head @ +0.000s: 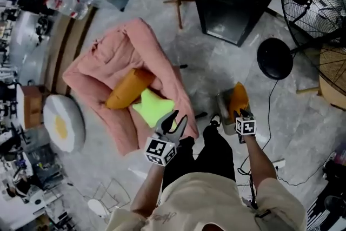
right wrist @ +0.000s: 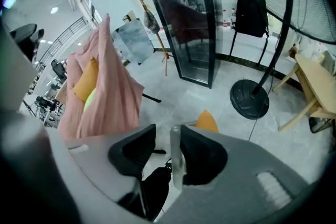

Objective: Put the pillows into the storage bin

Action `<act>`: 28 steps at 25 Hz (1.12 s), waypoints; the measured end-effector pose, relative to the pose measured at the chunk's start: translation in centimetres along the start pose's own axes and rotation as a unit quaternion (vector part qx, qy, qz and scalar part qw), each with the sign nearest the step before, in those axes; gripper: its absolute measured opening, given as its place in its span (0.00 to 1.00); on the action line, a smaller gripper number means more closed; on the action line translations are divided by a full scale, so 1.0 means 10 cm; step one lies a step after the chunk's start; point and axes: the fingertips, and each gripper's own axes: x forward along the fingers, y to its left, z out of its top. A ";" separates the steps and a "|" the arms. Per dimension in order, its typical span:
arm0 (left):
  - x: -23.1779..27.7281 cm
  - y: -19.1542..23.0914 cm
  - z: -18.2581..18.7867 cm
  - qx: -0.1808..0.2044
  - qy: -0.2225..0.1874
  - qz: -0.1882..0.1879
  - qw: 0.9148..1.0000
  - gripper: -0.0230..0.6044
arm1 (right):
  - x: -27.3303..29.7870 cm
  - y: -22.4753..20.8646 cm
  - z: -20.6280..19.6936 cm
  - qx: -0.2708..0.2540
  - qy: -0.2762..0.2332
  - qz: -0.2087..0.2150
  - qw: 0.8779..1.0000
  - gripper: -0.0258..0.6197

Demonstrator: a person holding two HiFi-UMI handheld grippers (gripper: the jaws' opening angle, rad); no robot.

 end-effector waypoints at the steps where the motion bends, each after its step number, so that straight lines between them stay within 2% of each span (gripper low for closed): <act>1: -0.08 0.04 0.04 -0.001 -0.008 0.007 1.000 0.29 | -0.06 0.11 0.08 -0.011 -0.006 0.006 1.000 0.27; 7: -0.53 0.39 0.23 0.005 -0.048 0.046 0.998 0.29 | -0.37 0.77 0.65 -0.086 -0.054 0.044 0.994 0.27; 14: -1.03 0.95 0.23 -0.019 -0.074 0.074 0.994 0.28 | -0.66 1.72 1.41 -0.145 -0.121 0.082 0.979 0.27; 18: -1.30 1.30 0.12 -0.026 -0.073 0.084 0.993 0.28 | -0.63 2.34 1.60 -0.185 -0.126 0.110 0.968 0.27; 22: -1.53 1.58 0.11 -0.033 -0.081 0.083 0.993 0.28 | -0.58 2.83 1.75 -0.215 -0.124 0.118 0.961 0.27; 28: -1.74 2.00 0.06 -0.021 -0.079 0.085 0.993 0.28 | -0.38 3.59 2.04 -0.233 -0.139 0.160 0.949 0.27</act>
